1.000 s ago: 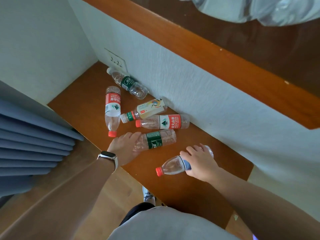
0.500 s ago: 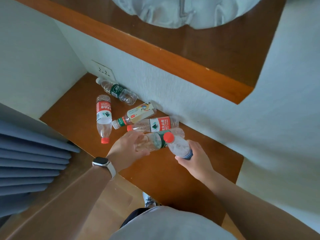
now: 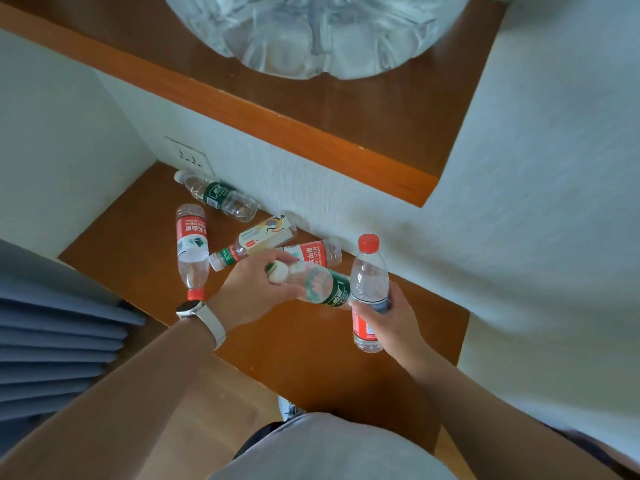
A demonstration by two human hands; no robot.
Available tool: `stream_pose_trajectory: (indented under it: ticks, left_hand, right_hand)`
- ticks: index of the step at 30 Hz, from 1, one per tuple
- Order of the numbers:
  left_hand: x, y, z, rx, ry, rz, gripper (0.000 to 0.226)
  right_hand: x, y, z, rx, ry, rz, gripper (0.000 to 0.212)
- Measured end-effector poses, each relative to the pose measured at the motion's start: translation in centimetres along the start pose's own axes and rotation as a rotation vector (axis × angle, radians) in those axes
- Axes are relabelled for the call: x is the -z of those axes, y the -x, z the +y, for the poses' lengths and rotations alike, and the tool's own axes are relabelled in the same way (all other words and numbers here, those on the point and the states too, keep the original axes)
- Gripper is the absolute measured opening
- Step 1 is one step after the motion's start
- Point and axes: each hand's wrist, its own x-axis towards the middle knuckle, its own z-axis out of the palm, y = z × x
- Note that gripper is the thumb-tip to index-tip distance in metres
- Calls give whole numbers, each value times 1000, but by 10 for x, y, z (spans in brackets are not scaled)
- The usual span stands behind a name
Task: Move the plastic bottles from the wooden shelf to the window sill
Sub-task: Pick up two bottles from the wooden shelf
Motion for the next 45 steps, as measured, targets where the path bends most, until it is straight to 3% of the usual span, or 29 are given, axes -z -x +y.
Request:
stream_pose_trajectory:
  ticks: [7, 16, 26, 31, 37, 45]
  left_hand:
    - [-12, -11, 0, 94, 561, 29, 19]
    - [-45, -10, -8, 20, 365, 41, 36]
    - [-69, -21, -29, 4, 182, -140, 80]
    - [-77, -25, -43, 38, 188, -149, 77]
    - [-76, -25, -42, 71, 267, -112, 79]
    - [-62, -4, -25, 117, 364, 101, 60]
  right_hand:
    - [2, 1, -7, -59, -92, -7, 49]
    - [0, 12, -13, -99, -63, 1, 46]
    - [-1, 17, -16, -132, -29, 34, 45]
    - [6, 17, -12, -132, -16, 68, 56]
    - [15, 21, -15, -142, -20, 79, 50]
    - [22, 27, -21, -89, -101, 17, 44]
